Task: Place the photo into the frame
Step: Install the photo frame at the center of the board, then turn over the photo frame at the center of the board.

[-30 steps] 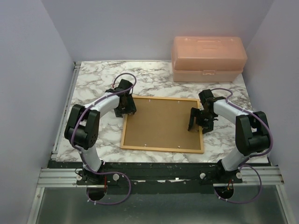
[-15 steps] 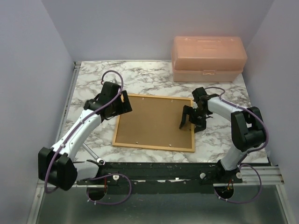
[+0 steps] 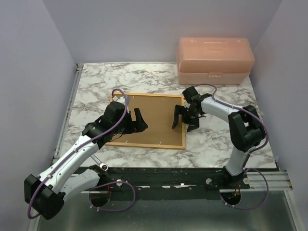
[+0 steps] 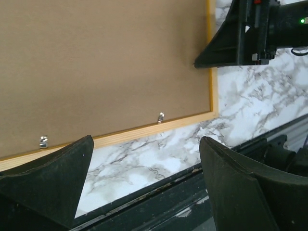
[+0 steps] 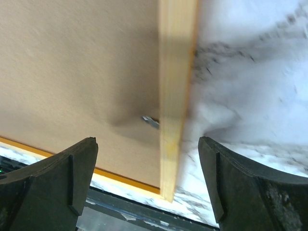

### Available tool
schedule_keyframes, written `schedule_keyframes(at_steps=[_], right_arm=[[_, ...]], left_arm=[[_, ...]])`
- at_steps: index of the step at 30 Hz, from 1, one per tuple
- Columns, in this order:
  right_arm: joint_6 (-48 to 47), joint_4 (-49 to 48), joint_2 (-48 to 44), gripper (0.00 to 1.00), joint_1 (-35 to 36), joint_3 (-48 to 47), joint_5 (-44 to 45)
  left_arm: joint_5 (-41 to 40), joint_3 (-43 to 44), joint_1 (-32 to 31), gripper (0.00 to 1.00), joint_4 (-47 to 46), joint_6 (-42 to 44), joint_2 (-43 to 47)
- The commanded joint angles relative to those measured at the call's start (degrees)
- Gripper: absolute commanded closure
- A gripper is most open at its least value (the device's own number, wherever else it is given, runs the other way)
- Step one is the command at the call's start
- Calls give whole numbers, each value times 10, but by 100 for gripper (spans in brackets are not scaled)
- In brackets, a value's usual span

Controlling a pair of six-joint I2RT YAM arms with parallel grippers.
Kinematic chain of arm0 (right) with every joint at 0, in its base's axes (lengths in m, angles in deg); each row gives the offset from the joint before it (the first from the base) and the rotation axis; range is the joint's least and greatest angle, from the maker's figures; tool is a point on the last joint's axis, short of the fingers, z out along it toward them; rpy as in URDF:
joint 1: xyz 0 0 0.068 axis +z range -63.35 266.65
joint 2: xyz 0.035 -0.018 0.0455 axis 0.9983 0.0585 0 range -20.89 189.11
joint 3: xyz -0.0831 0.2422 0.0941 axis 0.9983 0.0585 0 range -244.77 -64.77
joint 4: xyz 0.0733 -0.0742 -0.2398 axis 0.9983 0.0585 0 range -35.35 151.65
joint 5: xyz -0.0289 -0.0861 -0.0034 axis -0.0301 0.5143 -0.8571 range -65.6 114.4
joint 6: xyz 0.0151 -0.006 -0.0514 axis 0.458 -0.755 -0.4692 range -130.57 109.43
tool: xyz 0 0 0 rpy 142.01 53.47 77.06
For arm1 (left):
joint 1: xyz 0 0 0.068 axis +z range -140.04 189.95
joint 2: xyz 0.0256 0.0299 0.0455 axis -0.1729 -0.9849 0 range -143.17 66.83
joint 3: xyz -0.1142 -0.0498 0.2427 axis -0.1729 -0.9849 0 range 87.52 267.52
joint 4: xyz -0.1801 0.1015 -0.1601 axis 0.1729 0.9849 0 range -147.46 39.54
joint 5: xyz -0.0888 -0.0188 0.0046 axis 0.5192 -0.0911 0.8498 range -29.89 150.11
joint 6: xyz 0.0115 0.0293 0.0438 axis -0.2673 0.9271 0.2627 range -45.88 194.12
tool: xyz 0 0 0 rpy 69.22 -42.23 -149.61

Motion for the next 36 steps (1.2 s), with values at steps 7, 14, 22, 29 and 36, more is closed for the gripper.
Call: schedule_keyframes(at_steps=[7,14,22,29,36], right_arm=[[12,13,-129,9,4,164,2],[35,-29,-126,29,21,205,-20],[34,-36,-96,58,30,178,-18],[8,-8,-86,100,30,148,-12],[-15,61,-108,100,30,96,-3]], left_arm=[[-18,1,-87,1,-30,0,-3],[-80,45,-137,1,3,24,-42],[-131,72,-171,2,33,54,-60],[-167,83,-195,2,49,107,-67],[-186,91,-232,2,51,181,-78]])
